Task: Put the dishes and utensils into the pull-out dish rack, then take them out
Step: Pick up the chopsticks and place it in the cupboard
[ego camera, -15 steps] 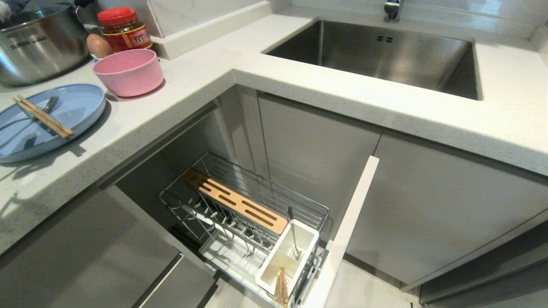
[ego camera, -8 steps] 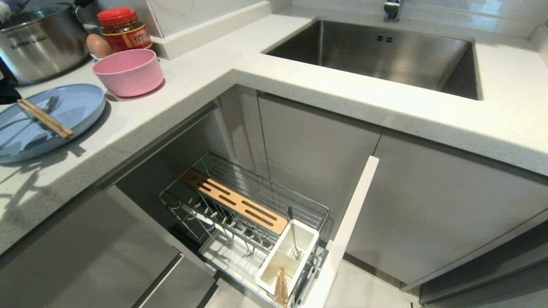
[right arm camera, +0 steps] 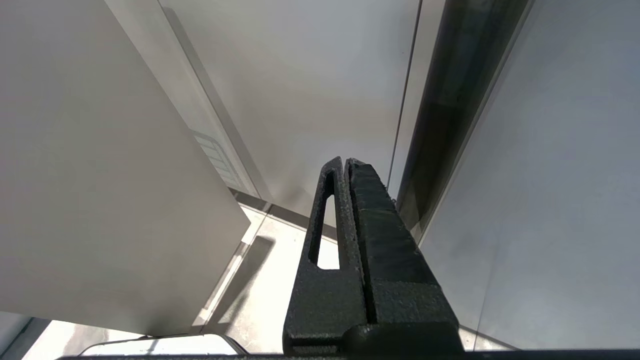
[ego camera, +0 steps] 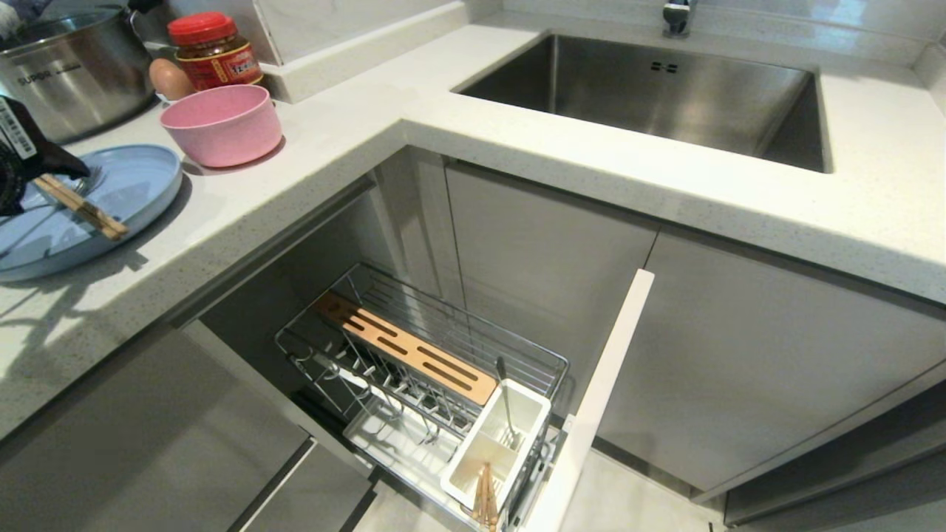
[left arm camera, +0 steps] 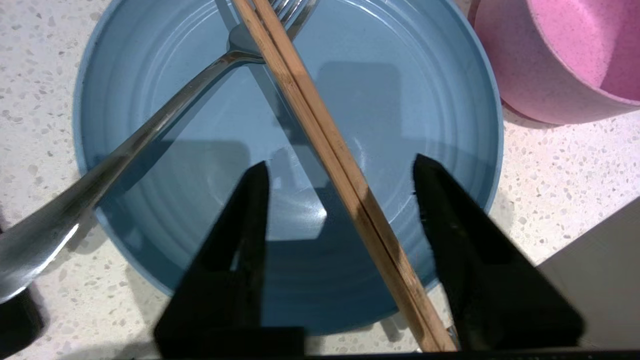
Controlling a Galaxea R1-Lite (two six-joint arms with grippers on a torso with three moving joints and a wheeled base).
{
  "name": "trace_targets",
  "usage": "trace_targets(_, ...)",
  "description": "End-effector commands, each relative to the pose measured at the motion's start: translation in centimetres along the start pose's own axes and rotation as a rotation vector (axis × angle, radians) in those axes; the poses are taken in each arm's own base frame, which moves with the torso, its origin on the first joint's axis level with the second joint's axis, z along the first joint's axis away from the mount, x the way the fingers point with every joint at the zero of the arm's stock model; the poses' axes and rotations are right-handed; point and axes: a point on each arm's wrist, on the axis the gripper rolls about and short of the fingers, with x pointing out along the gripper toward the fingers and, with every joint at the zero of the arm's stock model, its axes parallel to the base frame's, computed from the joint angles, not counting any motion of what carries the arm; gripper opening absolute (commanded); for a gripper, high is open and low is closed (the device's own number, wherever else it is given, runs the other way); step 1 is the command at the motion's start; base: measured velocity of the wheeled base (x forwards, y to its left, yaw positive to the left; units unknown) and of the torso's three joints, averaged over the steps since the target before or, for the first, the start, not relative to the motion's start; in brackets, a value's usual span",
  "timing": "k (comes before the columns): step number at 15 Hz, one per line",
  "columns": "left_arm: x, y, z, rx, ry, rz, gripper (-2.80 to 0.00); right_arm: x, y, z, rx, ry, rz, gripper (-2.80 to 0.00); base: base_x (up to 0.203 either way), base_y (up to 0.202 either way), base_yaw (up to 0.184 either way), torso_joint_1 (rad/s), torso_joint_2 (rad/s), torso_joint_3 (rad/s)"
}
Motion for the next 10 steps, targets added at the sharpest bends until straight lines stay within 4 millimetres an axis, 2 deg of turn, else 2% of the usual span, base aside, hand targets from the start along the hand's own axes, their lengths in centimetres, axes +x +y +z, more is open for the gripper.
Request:
trace_targets(1, 0.9, -0.3, -0.1, 0.002, 0.020, 0.012, 0.00, 0.0, 0.0, 0.0, 0.001, -0.004, 0.000, -2.80, 0.000, 0.000, 0.000, 0.000, 0.00, 0.000)
trace_targets(7, 2.6, -0.7, -0.6, 0.016, 0.074, 0.029, 0.00, 0.0, 0.0, 0.0, 0.001, -0.004, 0.000, -2.80, 0.000, 0.000, 0.000, 0.000, 0.00, 0.000)
trace_targets(10, 2.8, -0.9, -0.7, 0.005, 0.080, 0.027, 0.00, 0.0, 0.0, 0.0, 0.001, -0.005, 0.000, -2.80, 0.000, 0.000, 0.000, 0.000, 0.00, 0.000)
